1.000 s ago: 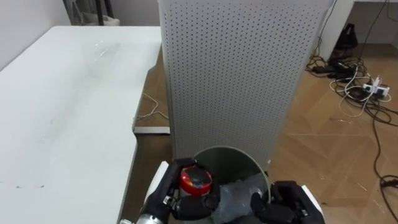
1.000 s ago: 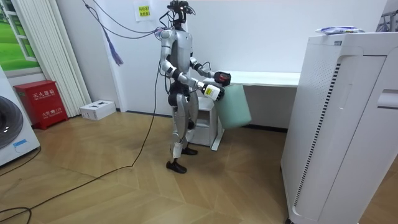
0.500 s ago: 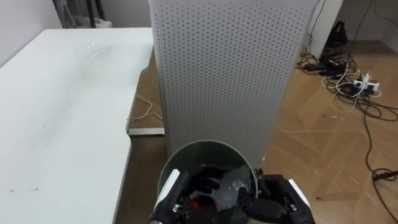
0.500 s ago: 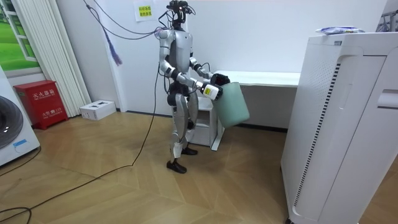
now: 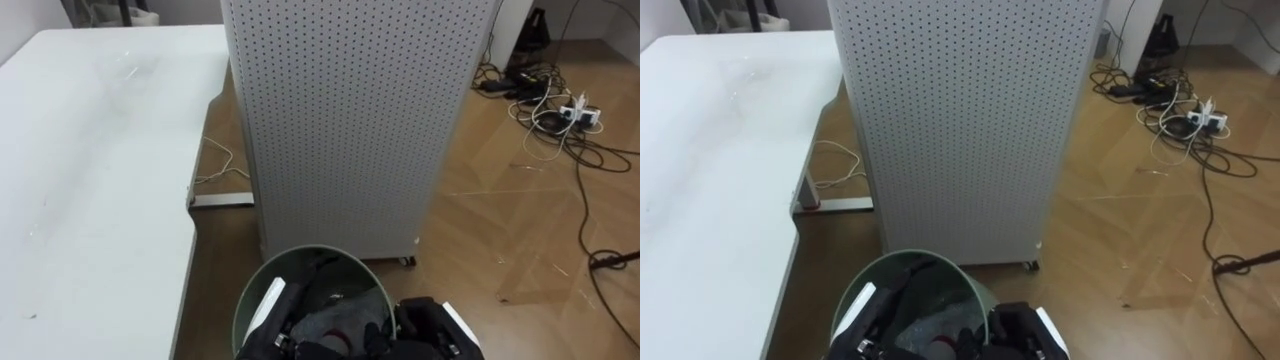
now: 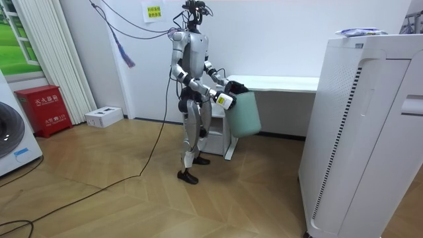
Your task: Pick garbage
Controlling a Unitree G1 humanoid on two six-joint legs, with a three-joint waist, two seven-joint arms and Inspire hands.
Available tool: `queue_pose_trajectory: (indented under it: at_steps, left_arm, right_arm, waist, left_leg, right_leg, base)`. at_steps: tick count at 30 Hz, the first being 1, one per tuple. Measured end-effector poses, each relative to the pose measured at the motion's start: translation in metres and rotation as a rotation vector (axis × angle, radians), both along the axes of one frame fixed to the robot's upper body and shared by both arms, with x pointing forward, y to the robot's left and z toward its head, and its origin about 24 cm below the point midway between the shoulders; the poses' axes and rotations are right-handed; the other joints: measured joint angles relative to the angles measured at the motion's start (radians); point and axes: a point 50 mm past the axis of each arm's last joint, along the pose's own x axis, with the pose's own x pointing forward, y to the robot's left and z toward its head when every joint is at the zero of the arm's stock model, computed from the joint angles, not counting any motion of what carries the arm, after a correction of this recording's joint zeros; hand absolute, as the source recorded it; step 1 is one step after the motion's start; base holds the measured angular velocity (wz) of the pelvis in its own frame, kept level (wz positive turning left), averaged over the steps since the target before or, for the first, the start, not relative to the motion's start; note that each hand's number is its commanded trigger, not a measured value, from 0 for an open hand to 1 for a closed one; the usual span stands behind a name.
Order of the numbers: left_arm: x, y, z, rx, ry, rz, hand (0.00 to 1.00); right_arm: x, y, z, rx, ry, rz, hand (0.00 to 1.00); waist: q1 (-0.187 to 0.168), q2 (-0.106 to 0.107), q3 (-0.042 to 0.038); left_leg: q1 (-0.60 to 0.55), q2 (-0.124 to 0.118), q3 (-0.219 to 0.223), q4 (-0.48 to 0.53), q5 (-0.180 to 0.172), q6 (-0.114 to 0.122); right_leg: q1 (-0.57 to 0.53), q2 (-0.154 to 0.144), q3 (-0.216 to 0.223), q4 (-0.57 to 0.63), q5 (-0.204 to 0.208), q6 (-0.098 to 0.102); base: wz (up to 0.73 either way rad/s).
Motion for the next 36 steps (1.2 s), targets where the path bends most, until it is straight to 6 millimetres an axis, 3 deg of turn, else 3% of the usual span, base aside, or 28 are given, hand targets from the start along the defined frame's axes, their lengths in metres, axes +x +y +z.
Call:
queue_pose_trajectory:
  at_steps: [12, 24, 36]
  left_arm:
    - [0.001, 0.002, 0.0, 0.005, 0.002, 0.015, 0.0]
    - [-0.007, 0.015, -0.015, 0.078, 0.042, 0.059, 0.0]
    - [-0.011, 0.035, -0.021, 0.11, 0.06, 0.15, 0.0]
  right_arm:
    - [-0.007, -0.003, -0.005, 0.002, 0.019, -0.021, 1.0]
    - [-0.039, -0.026, -0.023, -0.049, 0.102, -0.145, 1.0]
    - [-0.055, -0.052, -0.03, -0.1, 0.144, -0.317, 1.0]
  waist:
    - [-0.001, 0.011, -0.007]
    - [-0.014, 0.013, -0.0085]
    - [-0.065, -0.004, -0.0069]
  left_leg:
    - [0.01, 0.001, 0.0, -0.002, 0.0, 0.0]
    - [0.072, -0.003, 0.007, -0.052, 0.007, -0.01]
    - [0.105, -0.002, 0.002, -0.058, 0.007, -0.011]
  right_leg:
    - [0.004, 0.0, 0.001, 0.005, 0.001, -0.002]
    - [0.045, 0.005, 0.012, -0.014, 0.002, -0.003]
    - [0.076, 0.013, 0.042, -0.033, 0.003, -0.004]
  base:
    - [0.0]
    - [-0.03]
    - [-0.06]
